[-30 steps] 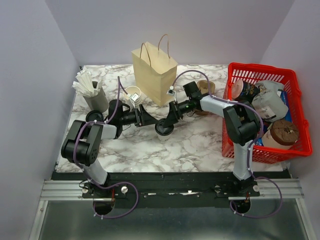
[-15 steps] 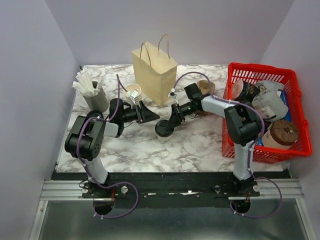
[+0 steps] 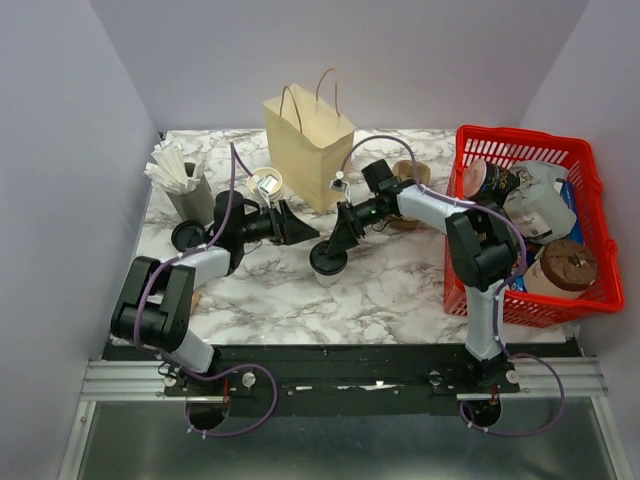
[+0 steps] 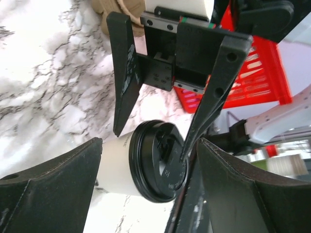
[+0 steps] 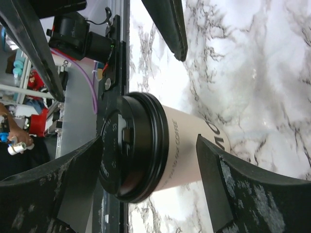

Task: Pack the takeout coffee

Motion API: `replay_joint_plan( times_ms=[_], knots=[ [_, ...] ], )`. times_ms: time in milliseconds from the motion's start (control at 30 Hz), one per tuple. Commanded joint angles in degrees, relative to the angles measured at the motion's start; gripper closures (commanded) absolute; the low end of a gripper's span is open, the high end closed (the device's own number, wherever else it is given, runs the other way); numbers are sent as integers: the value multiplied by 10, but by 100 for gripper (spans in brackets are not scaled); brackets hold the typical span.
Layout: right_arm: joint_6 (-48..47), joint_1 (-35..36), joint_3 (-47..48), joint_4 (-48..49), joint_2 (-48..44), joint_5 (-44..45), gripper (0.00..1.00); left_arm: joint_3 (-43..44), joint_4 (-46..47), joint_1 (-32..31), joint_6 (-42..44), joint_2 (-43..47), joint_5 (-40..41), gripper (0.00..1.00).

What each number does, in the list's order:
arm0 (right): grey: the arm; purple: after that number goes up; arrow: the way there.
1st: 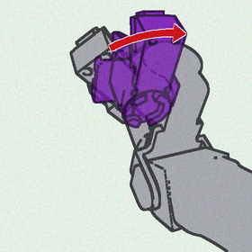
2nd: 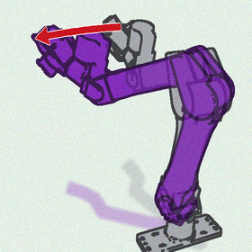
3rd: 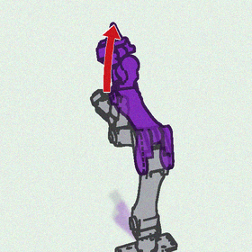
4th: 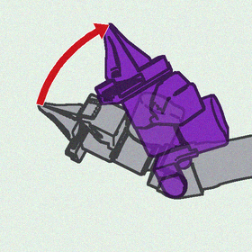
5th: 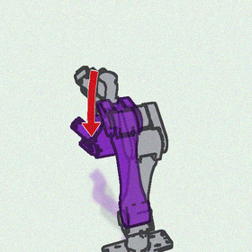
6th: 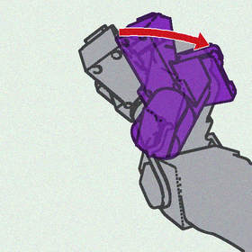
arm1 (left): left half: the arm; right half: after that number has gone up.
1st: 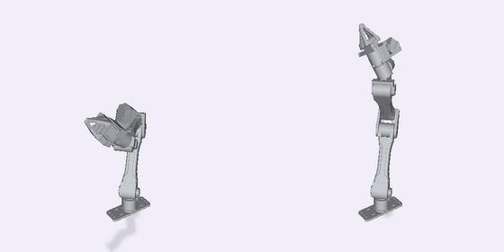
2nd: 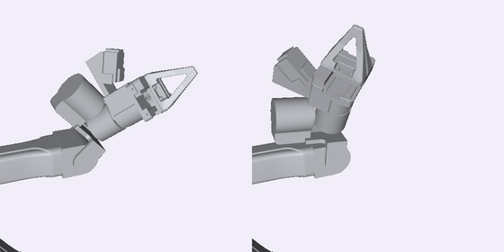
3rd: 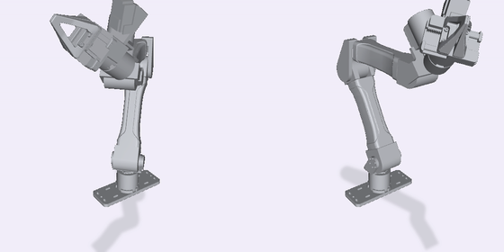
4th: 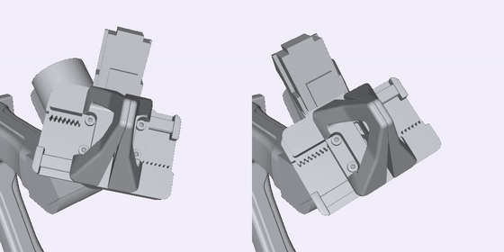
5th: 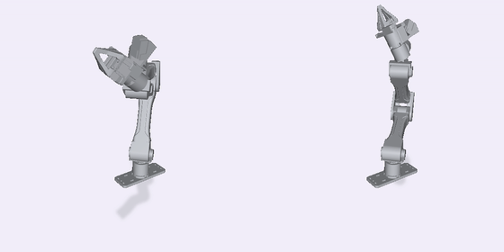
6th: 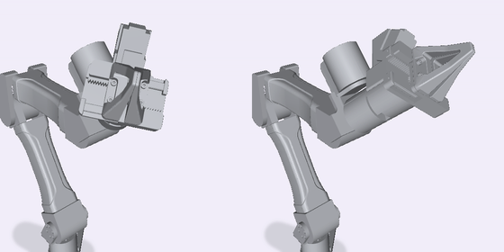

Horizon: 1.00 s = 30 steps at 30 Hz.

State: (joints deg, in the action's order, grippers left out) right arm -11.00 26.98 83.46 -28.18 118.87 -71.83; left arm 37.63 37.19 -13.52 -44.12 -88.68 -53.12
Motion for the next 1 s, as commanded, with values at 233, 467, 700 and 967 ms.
replay_joint_plan(
  times_ms=[233, 467, 700, 967],
  knots=[
    [-26, 47, 67, -22, 65, -33, 19, -23, -195, 4, 98, 126, 86, 13],
    [-8, 69, 86, -3, 77, -32, 16, -45, -270, 12, 116, 210, 117, 13],
    [122, 22, 29, 126, -27, 21, 3, -63, -283, 19, 110, 223, 110, 11],
    [282, -9, -139, 240, -141, 95, 2, -80, -189, 22, 67, 161, 64, 12]
  ],
)
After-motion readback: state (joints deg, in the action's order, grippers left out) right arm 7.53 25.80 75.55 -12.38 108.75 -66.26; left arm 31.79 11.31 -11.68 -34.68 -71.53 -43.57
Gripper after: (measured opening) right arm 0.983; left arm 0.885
